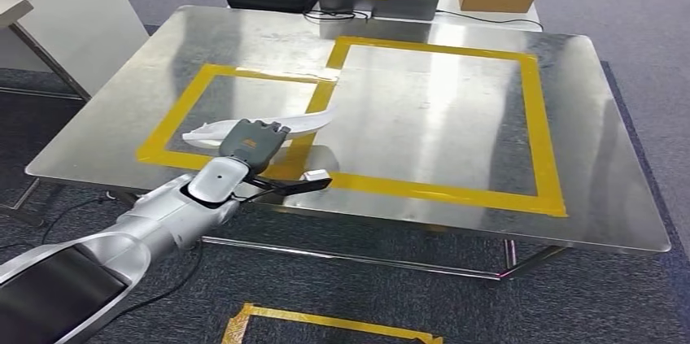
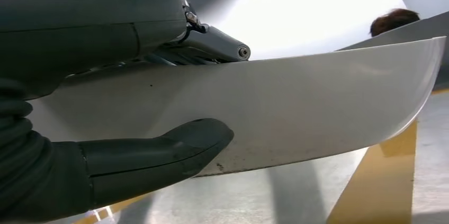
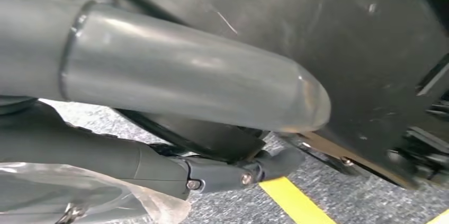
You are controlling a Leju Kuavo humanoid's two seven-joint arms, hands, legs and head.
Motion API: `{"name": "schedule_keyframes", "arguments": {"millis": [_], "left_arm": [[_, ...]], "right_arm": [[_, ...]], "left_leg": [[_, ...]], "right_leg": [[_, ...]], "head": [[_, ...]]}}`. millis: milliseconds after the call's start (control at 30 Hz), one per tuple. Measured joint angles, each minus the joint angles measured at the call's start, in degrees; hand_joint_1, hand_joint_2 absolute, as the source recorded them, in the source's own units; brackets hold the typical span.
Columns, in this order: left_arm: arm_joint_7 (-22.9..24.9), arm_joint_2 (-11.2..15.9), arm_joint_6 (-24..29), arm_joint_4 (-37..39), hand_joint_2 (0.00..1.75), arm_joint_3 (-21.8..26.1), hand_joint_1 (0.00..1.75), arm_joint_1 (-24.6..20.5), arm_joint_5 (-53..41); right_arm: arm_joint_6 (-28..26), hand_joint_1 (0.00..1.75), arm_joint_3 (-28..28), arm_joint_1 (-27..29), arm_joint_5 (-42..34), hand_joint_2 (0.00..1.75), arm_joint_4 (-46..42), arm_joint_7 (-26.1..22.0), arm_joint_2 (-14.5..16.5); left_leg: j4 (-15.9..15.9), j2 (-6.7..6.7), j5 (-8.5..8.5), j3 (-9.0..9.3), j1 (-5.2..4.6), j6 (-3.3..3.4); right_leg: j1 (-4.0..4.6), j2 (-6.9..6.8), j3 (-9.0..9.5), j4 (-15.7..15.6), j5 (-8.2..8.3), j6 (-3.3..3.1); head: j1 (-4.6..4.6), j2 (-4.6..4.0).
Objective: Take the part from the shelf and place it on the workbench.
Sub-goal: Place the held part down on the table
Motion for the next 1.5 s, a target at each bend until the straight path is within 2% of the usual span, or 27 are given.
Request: {"name": "schedule_keyframes", "arguments": {"millis": [33, 100, 167, 233, 333, 367, 400, 433, 500, 567, 667, 733, 767, 833, 867, 900, 933, 1033, 1100, 1167, 1200, 1267, 1333, 1367, 1400, 1433, 1500], "left_arm": [[0.0, -0.07, 0.07, 0.0, 1.75, 0.02, 0.0, -0.03, 0.04], [-0.05, -0.14, 0.53, 0.01, 1.75, 0.08, 0.0, -0.04, 0.09], [-0.01, -0.29, 1.65, 0.02, 0.87, 0.18, 0.0, -0.03, -0.09], [0.18, -0.44, 3.3, 0.02, 0.0, 0.55, 0.0, -0.15, -0.17], [0.14, -0.69, 6.16, 0.02, 0.0, 1.68, 0.0, 0.05, 0.86], [-0.05, -0.84, 7.15, 0.02, 0.0, 2.21, 0.0, 0.25, 1.51], [-0.49, -1.05, 8.15, -0.07, 0.0, 2.83, 0.0, 0.48, 2.39], [-1.16, -1.3, 9.0, -0.38, 0.0, 3.58, 0.0, 0.73, 3.33], [-2.78, -1.84, 10.17, -1.74, 0.0, 5.35, 0.0, 1.3, 4.94], [-4.45, -2.39, 10.72, -3.87, 0.0, 7.28, 0.0, 2.27, 5.94], [-9.32, -3.32, 10.94, -8.61, 0.0, 10.94, 0.0, 5.59, 8.29], [-15.53, -4.62, 10.98, -12.32, 0.0, 14.22, 0.0, 8.48, 11.98], [-19.11, -5.47, 11.01, -14.06, 0.0, 15.91, 0.0, 10.09, 14.7], [-25.31, -7.06, 10.9, -17.17, 0.0, 18.55, 0.0, 13.78, 21.44], [-27.46, -7.63, 10.58, -18.69, 0.0, 19.29, 0.0, 15.72, 25.43], [-28.87, -7.99, 10.08, -20.23, 0.0, 19.62, 0.0, 17.55, 29.47], [-29.83, -8.19, 9.34, -22.04, 0.0, 19.71, 0.0, 19.33, 33.63], [-32.12, -8.23, 6.13, -30.61, 0.0, 18.37, 0.0, 25.51, 47.97], [-33.55, -8.02, 3.89, -36.13, 0.0, 16.5, 0.0, 29.34, 55.65], [-35.15, -7.6, 1.46, -40.82, 0.0, 14.92, 0.0, 32.87, 61.83], [-35.94, -7.36, 0.45, -43.08, 0.0, 14.29, 0.0, 34.66, 64.35], [-37.16, -6.75, -0.84, -47.01, 0.0, 13.19, 0.0, 37.71, 67.82], [-37.85, -6.22, -1.26, -49.82, 0.0, 12.5, 0.0, 39.72, 69.58], [-38.05, -5.97, -1.35, -50.98, 0.0, 12.37, 0.0, 40.52, 70.29], [-38.22, -5.66, -1.36, -52.08, 0.0, 12.34, 0.0, 41.32, 70.92], [-38.33, -5.27, -1.31, -53.12, 0.0, 12.33, 0.0, 42.16, 71.39], [-38.56, -4.47, -1.11, -55.06, 0.0, 12.34, 0.0, 43.67, 71.98]], "right_arm": [[-0.01, 0.0, -0.01, 0.04, 0.0, 0.0, 0.01, 0.05, -0.01], [-0.01, 0.0, -0.02, 0.18, 0.03, 0.0, 0.02, 0.07, 0.0], [0.01, 0.0, -0.07, 0.25, 0.17, 0.0, 0.01, 0.06, 0.01], [0.01, 0.0, -0.12, 0.24, 0.37, 0.0, 0.0, 0.06, 0.03], [-0.12, 0.0, -0.21, 0.3, 0.52, 0.0, 0.01, 0.01, 0.03], [-0.2, 0.0, -0.28, 0.34, 0.55, 0.0, 0.02, -0.01, 0.02], [-0.28, 0.0, -0.38, 0.38, 0.56, 0.0, 0.02, -0.02, 0.02], [-0.37, 0.0, -0.48, 0.4, 0.57, 0.0, 0.02, -0.02, 0.03], [-0.51, 0.0, -0.62, 0.4, 0.56, 0.0, 0.02, -0.01, 0.06], [-0.66, 0.0, -0.69, 0.4, 0.51, 0.0, 0.02, 0.0, 0.1], [-0.87, 0.0, -1.04, 0.54, 0.25, 0.0, 0.02, 0.0, 0.15], [-1.05, 0.0, -1.53, 0.6, -0.11, 0.0, 0.02, 0.0, 0.17], [-1.17, 0.0, -1.79, 0.59, -0.3, 0.0, 0.02, 0.0, 0.17], [-1.41, 0.0, -2.3, 0.61, -0.65, 0.0, 0.02, -0.01, 0.17], [-1.52, 0.0, -2.56, 0.64, -0.8, 0.0, 0.02, -0.03, 0.17], [-1.6, 0.0, -2.85, 0.7, -0.93, 0.0, 0.02, -0.05, 0.17], [-1.67, 0.0, -3.13, 0.78, -1.04, 0.0, 0.02, -0.08, 0.17], [-1.96, 0.0, -4.05, 1.11, -1.23, 0.0, 0.02, -0.31, 0.17], [-2.11, 0.0, -4.64, 1.2, -1.33, 0.0, 0.02, -0.58, 0.19], [-2.33, 0.0, -5.14, 1.28, -1.46, 0.0, 0.02, -0.83, 0.25], [-2.45, 0.0, -5.39, 1.34, -1.5, 0.0, 0.03, -0.89, 0.29], [-2.6, 0.0, -5.95, 1.39, -1.5, 0.0, 0.04, -0.91, 0.37], [-2.63, 0.0, -6.3, 1.36, -1.44, 0.0, 0.04, -0.89, 0.4], [-2.64, 0.0, -6.38, 1.37, -1.42, 0.0, 0.04, -0.87, 0.41], [-2.66, 0.0, -6.46, 1.38, -1.39, 0.0, 0.04, -0.86, 0.42], [-2.67, 0.0, -6.56, 1.38, -1.39, 0.0, 0.04, -0.86, 0.42], [-2.69, 0.0, -6.79, 1.37, -1.4, 0.0, 0.04, -0.86, 0.49]], "left_leg": [[0.16, -0.05, -0.06, -0.1, -0.11, -0.24], [0.28, -0.08, 0.04, -0.25, -0.28, -0.76], [0.38, -0.04, -0.07, -0.27, -0.19, -1.32], [3.11, 0.01, -2.0, -1.37, -0.08, -1.93], [14.0, 0.05, -7.3, -5.89, 0.12, -2.51], [16.37, 0.05, -7.95, -6.82, 0.15, -2.53], [16.64, 0.05, -7.5, -6.8, 0.15, -2.46], [14.59, 0.05, -6.03, -5.7, 0.14, -2.29], [6.57, 0.05, -2.35, -1.64, 0.02, -1.72], [0.98, 0.07, -0.93, 1.05, -0.19, -1.25], [-0.21, 0.15, -0.75, 1.44, -0.3, -0.63], [-0.79, 0.25, -0.24, 1.47, -0.04, 0.07], [-0.99, 0.3, -0.03, 1.42, 0.07, 0.33], [-1.01, 0.41, 0.16, 1.13, 0.04, 0.58], [-0.99, 0.5, 0.23, 1.01, 0.03, 0.6], [-0.97, 0.6, 0.32, 0.89, 0.03, 0.58], [-0.93, 0.67, 0.43, 0.76, 0.06, 0.49], [-0.42, 0.6, 0.72, 0.19, 0.06, -0.04], [0.06, 0.48, 1.02, -0.27, -0.17, -0.66], [0.22, 0.44, 1.37, -0.49, -0.21, -1.28], [0.58, 0.43, 0.87, -0.68, -0.13, -1.58], [3.89, 0.43, -2.71, -1.77, 0.03, -2.15], [10.94, 0.43, -8.03, -3.6, 0.09, -2.56], [14.15, 0.43, -9.68, -4.13, 0.09, -2.63], [15.9, 0.43, -10.14, -3.93, 0.09, -2.57], [15.51, 0.42, -9.4, -2.75, 0.07, -2.37], [9.12, 0.41, -6.52, 2.21, -0.12, -1.5]], "right_leg": [[0.01, -0.01, 1.41, -2.68, 0.76, -0.25], [0.18, 0.12, 2.36, -4.14, 0.77, -0.88], [0.09, 0.2, 2.32, -4.25, 1.05, -1.65], [-0.13, 0.11, 2.44, -4.46, 1.23, -2.43], [-0.18, 0.01, 2.49, -4.47, 1.2, -2.89], [-0.17, 0.02, 2.52, -4.47, 1.19, -2.9], [-0.16, 0.05, 2.56, -4.46, 1.19, -2.9], [-0.15, 0.07, 2.64, -4.45, 1.18, -2.88], [-0.04, 0.07, 2.81, -4.44, 1.1, -2.73], [0.12, 0.07, 2.75, -4.4, 1.12, -2.24], [0.0, 0.07, 2.58, -4.56, 1.3, -1.28], [-0.04, 0.06, 1.82, -3.02, -0.47, -0.79], [-0.09, 0.05, 0.81, -0.5, -2.38, -0.59], [-0.12, 0.04, -1.87, 6.91, -6.52, -0.22], [-0.16, 0.02, -2.83, 9.93, -7.69, -0.05], [-0.21, 0.01, -2.93, 11.11, -7.8, 0.11], [-0.29, 0.0, -1.93, 10.02, -6.85, 0.24], [-0.65, 0.13, 5.13, -1.13, -2.81, 0.56], [-0.65, 0.39, 7.36, -4.88, -2.36, 0.34], [-0.62, 0.49, 6.96, -4.95, -2.09, -0.41], [-0.65, 0.44, 6.72, -4.95, -1.8, -0.95], [-0.7, 0.19, 5.96, -5.04, -1.04, -2.04], [-0.47, -0.05, 4.99, -4.98, -0.24, -2.6], [-0.33, -0.16, 4.36, -4.94, 0.2, -2.7], [-0.17, -0.24, 3.73, -4.9, 0.65, -2.76], [-0.01, -0.28, 3.12, -4.87, 1.1, -2.8], [0.26, -0.24, 2.15, -4.84, 1.94, -2.79]], "head": [[-0.05, 0.0], [-0.1, 0.0], [-0.11, 0.0], [-0.23, 0.0], [-0.32, 0.0], [-0.33, 0.0], [-0.34, 0.0], [-0.34, 0.0], [-0.32, 0.0], [-0.29, 0.0], [-0.3, 0.0], [-0.18, 0.0], [-0.07, 0.0], [0.15, 0.0], [0.17, 0.0], [0.18, 0.0], [0.17, 0.0], [0.21, 0.0], [0.26, 0.0], [0.26, 0.0], [0.23, 0.0], [0.07, 0.0], [-0.07, 0.0], [-0.09, 0.0], [-0.08, 0.0], [-0.09, 0.0], [-0.08, 0.0]]}}
